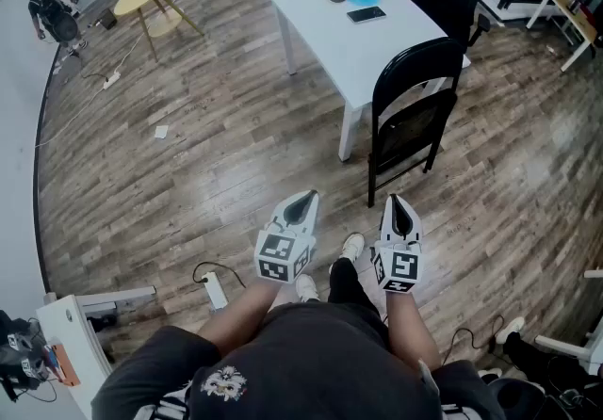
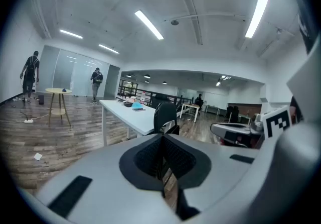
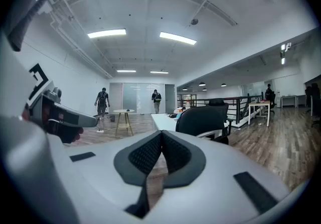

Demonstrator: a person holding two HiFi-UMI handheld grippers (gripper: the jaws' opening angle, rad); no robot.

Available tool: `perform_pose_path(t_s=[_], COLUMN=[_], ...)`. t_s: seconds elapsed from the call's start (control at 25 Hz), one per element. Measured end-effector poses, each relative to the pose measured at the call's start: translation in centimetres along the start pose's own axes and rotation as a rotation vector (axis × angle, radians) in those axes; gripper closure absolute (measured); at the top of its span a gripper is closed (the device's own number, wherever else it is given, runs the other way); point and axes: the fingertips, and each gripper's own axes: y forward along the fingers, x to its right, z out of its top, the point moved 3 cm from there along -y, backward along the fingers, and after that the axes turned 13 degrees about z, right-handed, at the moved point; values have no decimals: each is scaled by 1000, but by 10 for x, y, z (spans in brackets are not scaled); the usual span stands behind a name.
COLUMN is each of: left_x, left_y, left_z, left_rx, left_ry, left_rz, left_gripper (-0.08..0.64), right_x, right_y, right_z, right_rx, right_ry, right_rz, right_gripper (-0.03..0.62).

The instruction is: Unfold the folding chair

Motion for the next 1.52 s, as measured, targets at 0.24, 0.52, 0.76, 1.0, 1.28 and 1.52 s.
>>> perform_pose_path(t_s=[0.24,0.52,0.76,1.0,1.28,1.52], left_x=[13,41,59,68,68,69], left_y=[75,151,196,239,303,372], left_z=[28,63,75,98,130,167], left_rx=[-1,-1,-27,-31,19,19], left_ry=[12,37,61,98,112,179], left_rz=[-4,-17,-21,-39,-150,-228], left_gripper=[555,555,555,555,555,554], right_x=[52,125,159,184,217,260], right_y=[51,87,110,131,168,211], right_z=[6,18,19,17,15,9], right_rx=[-10,-14,-17,-42,-72,-115], right_ry=[-4,9,51,78,104,149], right_rz=[30,15,-12,-38,-128,-248], right_gripper=[577,577,577,577,577,577])
